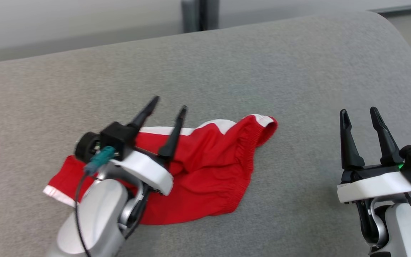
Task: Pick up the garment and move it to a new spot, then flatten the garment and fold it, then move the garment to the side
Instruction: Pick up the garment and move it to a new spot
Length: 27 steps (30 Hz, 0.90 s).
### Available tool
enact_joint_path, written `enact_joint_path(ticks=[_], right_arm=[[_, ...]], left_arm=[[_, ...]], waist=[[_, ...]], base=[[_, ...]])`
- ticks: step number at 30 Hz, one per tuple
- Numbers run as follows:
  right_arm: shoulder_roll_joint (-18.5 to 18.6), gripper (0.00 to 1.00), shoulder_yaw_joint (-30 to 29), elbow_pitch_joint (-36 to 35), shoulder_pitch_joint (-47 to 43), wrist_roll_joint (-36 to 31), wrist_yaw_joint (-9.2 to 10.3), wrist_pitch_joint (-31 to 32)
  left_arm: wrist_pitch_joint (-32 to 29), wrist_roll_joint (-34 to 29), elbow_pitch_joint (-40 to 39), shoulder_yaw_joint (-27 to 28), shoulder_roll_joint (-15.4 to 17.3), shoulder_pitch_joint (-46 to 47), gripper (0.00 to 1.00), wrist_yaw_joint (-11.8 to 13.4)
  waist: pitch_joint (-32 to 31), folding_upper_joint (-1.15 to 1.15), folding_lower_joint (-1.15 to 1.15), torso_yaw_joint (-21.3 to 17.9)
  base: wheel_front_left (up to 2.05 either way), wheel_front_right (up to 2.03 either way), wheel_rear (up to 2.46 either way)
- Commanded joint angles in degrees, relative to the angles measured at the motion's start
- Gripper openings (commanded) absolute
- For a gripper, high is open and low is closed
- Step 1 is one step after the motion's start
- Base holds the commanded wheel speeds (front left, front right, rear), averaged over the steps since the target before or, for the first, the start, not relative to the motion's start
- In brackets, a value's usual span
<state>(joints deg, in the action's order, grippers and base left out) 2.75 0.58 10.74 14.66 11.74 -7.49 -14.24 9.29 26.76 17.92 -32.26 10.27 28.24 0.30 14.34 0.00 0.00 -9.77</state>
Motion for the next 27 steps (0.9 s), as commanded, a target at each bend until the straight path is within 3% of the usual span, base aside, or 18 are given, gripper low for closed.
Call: enact_joint_path(ticks=[1, 5, 13, 18, 27], right_arm=[[0.33, 1.00, -0.37, -0.32, -0.69, -0.56, -0.01, 0.34], [0.33, 1.00, -0.95, -1.50, -1.10, -1.59, -0.01, 1.59], [0.32, 1.00, -0.87, -2.53, -3.74, -2.91, -0.01, 3.63], [0.33, 1.00, -0.61, -3.15, -6.46, -3.37, -0.01, 4.77], [0.32, 1.00, -0.78, -4.34, -11.05, -3.13, -0.01, 6.63]], left_arm=[[1.14, -0.22, -0.71, 1.53, 1.14, -0.97, 1.00, 1.74], [3.92, 1.44, -3.60, 7.45, 3.98, -3.71, 1.00, 5.55], [5.68, 2.39, -11.69, 16.62, 9.65, -14.32, 1.00, 8.91], [5.46, 2.09, -16.74, 16.37, 11.57, -21.74, 1.00, 9.27], [2.95, 1.98, -20.08, 14.91, 12.50, -27.04, 1.00, 10.71]], waist=[[-1.67, 0.00, 0.00, 2.52], [-2.85, 0.00, 0.00, 5.46], [-6.19, 0.00, 0.00, 7.68], [-9.36, 0.00, 0.00, 8.04], [-14.12, 0.00, 0.00, 8.29]], base=[[0.00, 0.00, 0.00], [0.00, 0.00, 0.00], [0.00, 0.00, 0.00], [0.00, 0.00, 0.00], [0.00, 0.00, 0.00]])
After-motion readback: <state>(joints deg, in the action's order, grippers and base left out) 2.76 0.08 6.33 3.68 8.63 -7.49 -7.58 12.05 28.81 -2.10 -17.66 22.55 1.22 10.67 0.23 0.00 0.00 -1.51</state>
